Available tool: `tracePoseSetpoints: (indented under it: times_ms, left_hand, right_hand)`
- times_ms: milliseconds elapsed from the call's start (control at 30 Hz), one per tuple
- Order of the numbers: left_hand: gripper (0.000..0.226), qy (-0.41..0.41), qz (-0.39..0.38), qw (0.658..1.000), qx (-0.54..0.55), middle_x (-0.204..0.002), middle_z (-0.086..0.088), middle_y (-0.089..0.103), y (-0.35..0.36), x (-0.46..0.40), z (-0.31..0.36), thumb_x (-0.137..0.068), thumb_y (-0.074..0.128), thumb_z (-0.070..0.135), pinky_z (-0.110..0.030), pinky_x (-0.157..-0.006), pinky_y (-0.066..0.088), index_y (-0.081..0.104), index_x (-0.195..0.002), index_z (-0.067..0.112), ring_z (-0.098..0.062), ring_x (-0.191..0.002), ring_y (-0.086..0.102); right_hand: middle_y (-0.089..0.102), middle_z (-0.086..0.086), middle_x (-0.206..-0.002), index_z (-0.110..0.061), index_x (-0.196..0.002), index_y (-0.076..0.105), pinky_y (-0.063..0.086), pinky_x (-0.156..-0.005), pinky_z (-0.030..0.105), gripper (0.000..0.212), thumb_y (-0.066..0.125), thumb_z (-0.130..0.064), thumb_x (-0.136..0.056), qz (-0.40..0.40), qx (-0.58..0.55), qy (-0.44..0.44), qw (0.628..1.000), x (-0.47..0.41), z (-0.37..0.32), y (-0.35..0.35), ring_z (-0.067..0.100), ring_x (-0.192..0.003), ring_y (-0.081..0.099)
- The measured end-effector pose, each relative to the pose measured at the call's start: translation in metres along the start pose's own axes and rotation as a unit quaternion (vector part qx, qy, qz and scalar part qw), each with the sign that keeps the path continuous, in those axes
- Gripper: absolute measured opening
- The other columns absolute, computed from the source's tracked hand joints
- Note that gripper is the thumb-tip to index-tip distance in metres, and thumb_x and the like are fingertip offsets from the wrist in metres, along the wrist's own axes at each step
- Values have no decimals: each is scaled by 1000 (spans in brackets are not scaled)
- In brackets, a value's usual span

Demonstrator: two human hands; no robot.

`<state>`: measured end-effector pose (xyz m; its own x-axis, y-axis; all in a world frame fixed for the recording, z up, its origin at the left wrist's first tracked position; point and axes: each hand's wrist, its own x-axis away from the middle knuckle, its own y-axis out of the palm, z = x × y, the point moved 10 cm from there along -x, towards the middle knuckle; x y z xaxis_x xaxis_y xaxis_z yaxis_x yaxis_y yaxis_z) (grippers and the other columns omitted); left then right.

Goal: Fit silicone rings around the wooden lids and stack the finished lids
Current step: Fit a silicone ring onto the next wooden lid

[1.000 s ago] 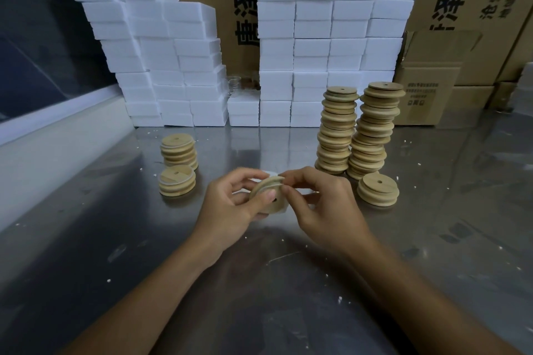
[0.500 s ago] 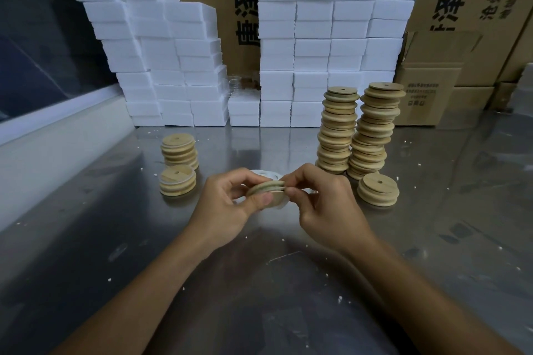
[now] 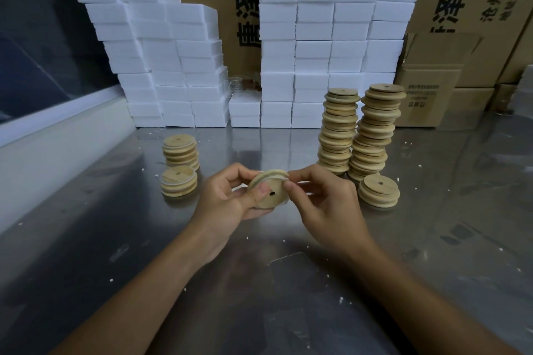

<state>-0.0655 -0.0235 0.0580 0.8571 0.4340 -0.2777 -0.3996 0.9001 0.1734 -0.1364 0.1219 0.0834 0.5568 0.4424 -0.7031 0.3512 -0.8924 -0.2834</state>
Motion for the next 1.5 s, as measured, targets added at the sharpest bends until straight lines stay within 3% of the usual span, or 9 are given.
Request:
tracePoseSetpoints:
  times_ms: [300,400,500,600,767,967,1133,1267,1500]
  left_hand:
    - [18,57,-18,993,-98,-93,-12,72,-6,-3,12,-71,74,21,-55,-84,56,68,-86,15,-23,-87,69]
    - [18,60,-26,992,-106,-92,-10,73,-7,-4,12,-72,74,21,-46,-80,57,68,-88,14,-19,-84,69]
    - [18,70,-30,991,-113,-90,-5,74,-7,-4,14,-72,74,20,-29,-74,57,69,-89,13,-16,-83,69]
    - [21,69,-27,992,-103,-89,-3,74,-7,-4,13,-71,73,18,-23,-73,55,68,-90,10,-13,-82,69]
    - [18,29,1,999,-31,-90,-4,73,-14,-7,5,-68,72,17,-37,-78,58,69,-85,15,-19,-86,69]
    - [21,-31,-2,998,60,-92,-9,71,-11,-7,-9,-68,69,9,-39,-73,60,61,-87,9,-22,-87,70]
    - [21,-56,1,995,78,-98,-15,70,-12,-8,-12,-72,66,8,-54,-85,56,59,-91,7,-30,-93,68]
    - [23,-69,10,993,93,-98,-17,69,-11,-7,-15,-73,64,8,-53,-83,57,58,-95,4,-29,-90,69]
    - [8,-93,33,988,122,-98,-17,72,-12,-8,-23,-86,59,2,-48,-76,60,57,-92,6,-29,-87,72]
  right_hand:
    - [75,-4,-78,-17,-84,71,61,-71,50,7,72,-11,-87,7,-38,77,996,-1,16,-1,18,-74,73]
    - [75,3,-77,-12,-82,72,60,-73,54,8,73,-6,-87,-2,-58,105,993,-1,19,1,25,-74,73]
    - [75,6,-76,-6,-83,74,60,-72,53,3,74,-4,-85,-13,-63,122,990,0,19,2,24,-72,73]
    - [76,7,-78,-4,-85,75,61,-71,44,1,74,-3,-85,-25,-70,130,989,0,18,3,22,-73,73]
    - [77,3,-82,-10,-85,75,59,-71,31,4,75,-6,-85,-30,-85,132,987,0,18,7,15,-76,74]
    - [75,13,-82,-7,-87,73,57,-78,60,4,70,-8,-90,-23,-119,155,980,1,22,8,36,-77,73]
    - [74,13,-76,1,-83,69,62,-78,42,7,67,2,-89,-26,-205,193,959,1,23,12,23,-74,73]
    - [74,19,-81,0,-84,71,61,-81,45,5,69,-2,-89,-29,-197,200,959,2,24,11,30,-79,74]
    - [75,12,-79,-7,-83,71,63,-73,42,5,71,-5,-88,-59,-165,217,960,5,28,17,30,-79,74]
